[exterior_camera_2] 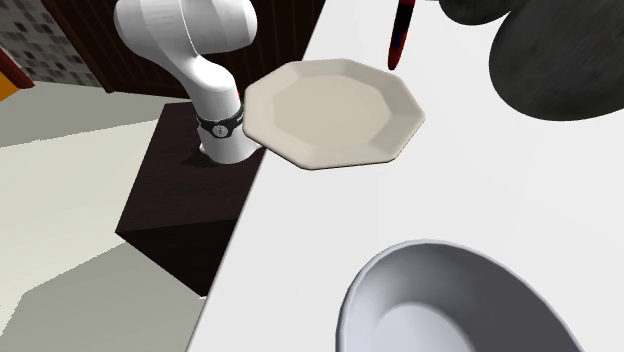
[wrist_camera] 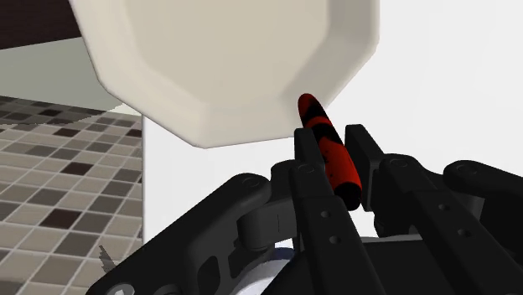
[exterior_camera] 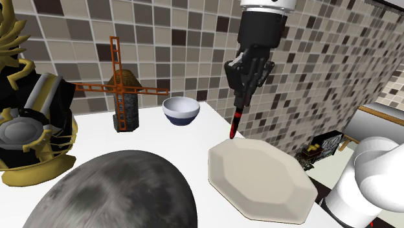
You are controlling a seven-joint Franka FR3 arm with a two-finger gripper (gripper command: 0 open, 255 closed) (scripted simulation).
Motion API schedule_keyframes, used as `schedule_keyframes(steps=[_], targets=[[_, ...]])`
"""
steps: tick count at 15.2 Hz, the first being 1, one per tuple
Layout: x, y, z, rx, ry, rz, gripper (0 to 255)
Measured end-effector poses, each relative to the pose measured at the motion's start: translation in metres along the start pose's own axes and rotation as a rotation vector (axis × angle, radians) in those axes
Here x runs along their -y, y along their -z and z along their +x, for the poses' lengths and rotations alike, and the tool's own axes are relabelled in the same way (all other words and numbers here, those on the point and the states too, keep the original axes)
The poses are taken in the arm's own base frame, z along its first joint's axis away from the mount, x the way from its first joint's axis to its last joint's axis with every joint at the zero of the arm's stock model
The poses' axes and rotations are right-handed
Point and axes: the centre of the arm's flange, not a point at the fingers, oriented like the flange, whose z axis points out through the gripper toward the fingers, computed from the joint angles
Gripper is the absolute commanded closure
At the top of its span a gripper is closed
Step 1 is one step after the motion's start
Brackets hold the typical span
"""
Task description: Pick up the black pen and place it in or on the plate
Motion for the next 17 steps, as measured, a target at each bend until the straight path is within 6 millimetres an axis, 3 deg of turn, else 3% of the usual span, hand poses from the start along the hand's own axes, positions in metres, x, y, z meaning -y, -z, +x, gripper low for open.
schedule_keyframes(steps=[6, 17], targets=[[-0.054, 0.024, -0.055, -0.001, 0.0, 0.001, 255], [-0.06, -0.032, -0.061, 0.001, 0.001, 0.0, 255]])
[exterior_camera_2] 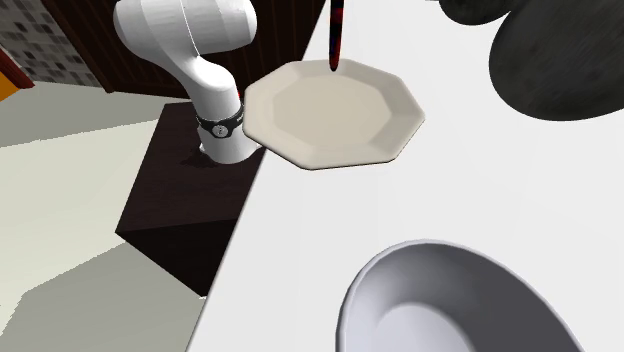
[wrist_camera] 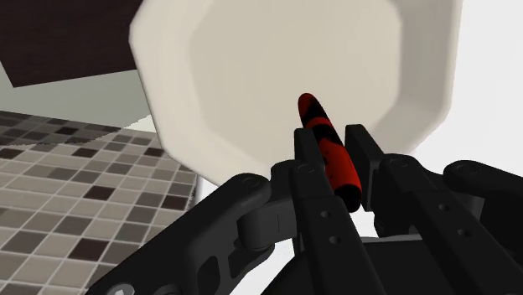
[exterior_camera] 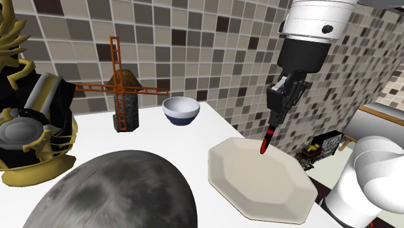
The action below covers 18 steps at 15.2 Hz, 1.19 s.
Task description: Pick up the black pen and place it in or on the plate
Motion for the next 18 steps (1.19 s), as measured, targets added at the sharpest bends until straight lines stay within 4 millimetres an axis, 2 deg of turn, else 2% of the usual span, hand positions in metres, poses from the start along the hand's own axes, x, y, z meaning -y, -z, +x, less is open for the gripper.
schedule_keyframes(steps=[9, 16, 17, 18], targets=[[0.0, -0.047, -0.001, 0.0, 0.0, 0.0, 255], [0.0, -0.053, -0.002, 0.0, 0.0, 0.0, 255], [0.0, -0.053, -0.002, 0.0, 0.0, 0.0, 0], [0.0, -0.053, -0.002, 0.0, 0.0, 0.0, 0]])
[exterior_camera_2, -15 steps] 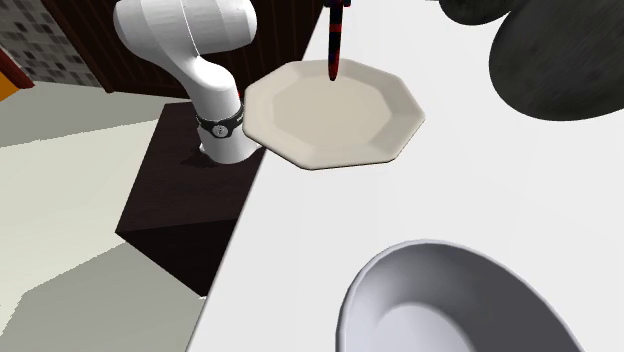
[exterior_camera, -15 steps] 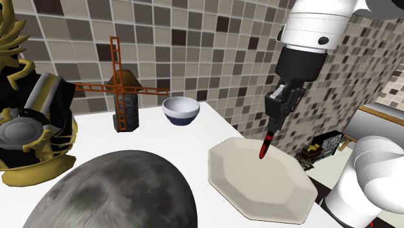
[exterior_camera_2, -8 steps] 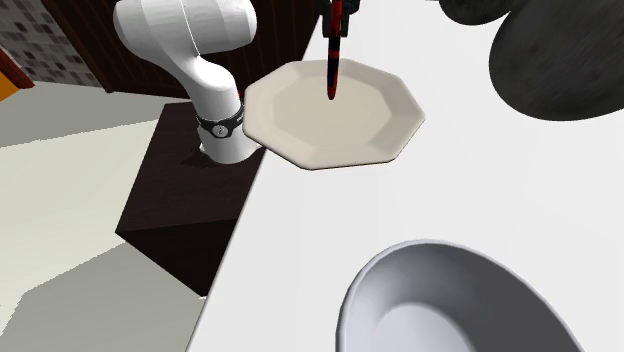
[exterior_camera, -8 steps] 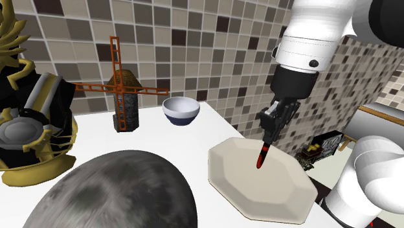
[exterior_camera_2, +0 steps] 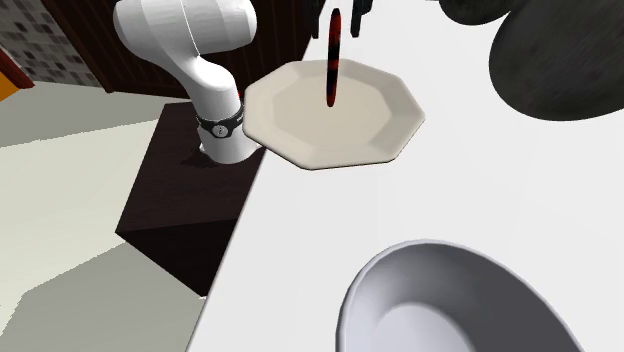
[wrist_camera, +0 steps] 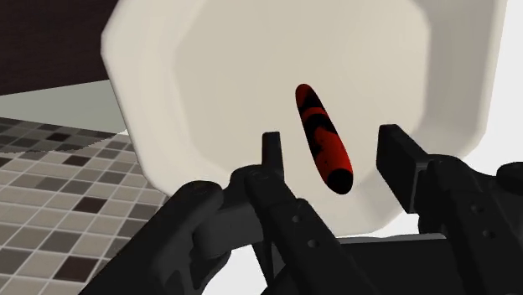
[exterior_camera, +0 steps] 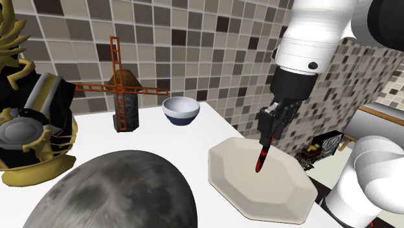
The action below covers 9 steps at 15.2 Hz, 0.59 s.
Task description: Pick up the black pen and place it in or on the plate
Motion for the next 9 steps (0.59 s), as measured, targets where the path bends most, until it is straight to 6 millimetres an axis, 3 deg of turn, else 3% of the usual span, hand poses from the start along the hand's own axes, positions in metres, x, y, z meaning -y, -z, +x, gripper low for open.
schedule_keyframes(steps=[5, 9], targets=[[0.0, 0.0, 0.0, 0.0, 0.0, 0.0, 0], [0.001, 0.038, -0.001, -0.001, 0.001, 0.001, 0]])
